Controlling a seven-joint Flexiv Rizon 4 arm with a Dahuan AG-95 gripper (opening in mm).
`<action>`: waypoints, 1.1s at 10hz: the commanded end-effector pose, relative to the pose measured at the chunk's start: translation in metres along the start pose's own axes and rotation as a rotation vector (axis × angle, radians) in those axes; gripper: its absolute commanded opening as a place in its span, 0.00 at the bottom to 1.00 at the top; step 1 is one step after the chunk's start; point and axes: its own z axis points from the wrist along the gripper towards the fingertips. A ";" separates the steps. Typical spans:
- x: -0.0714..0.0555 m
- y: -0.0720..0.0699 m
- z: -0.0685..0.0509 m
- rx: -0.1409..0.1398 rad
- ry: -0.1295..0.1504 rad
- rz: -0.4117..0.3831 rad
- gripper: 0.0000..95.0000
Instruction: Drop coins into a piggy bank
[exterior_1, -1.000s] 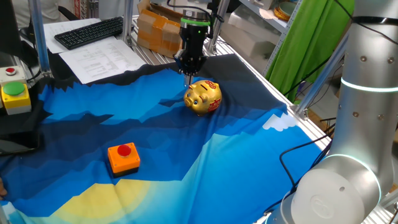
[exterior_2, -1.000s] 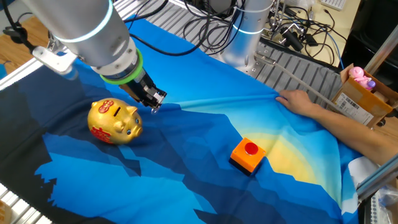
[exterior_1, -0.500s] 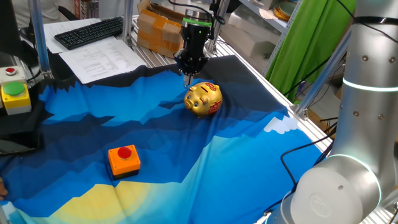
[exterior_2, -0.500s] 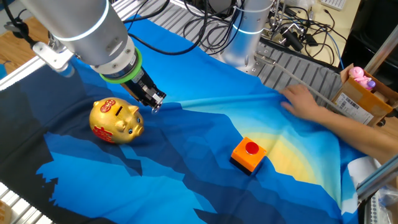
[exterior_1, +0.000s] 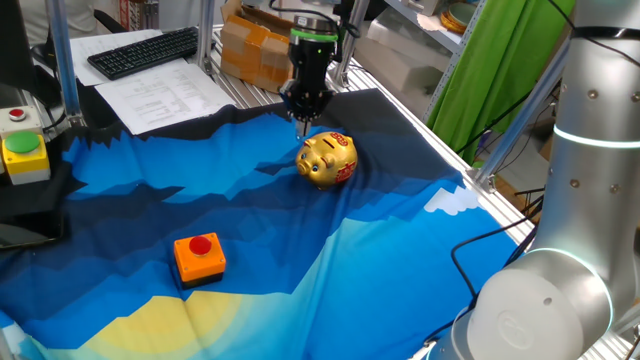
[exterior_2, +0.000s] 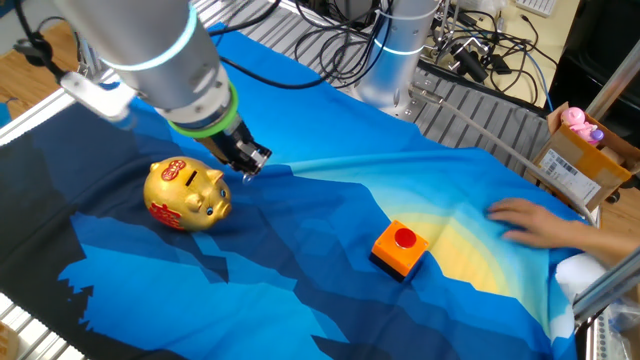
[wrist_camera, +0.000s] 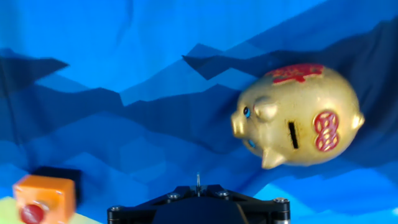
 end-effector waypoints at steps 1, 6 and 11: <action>-0.005 -0.016 -0.003 0.163 -0.007 -0.188 0.00; -0.010 -0.064 0.000 0.166 -0.044 -0.191 0.00; -0.013 -0.082 0.008 0.169 -0.064 -0.181 0.00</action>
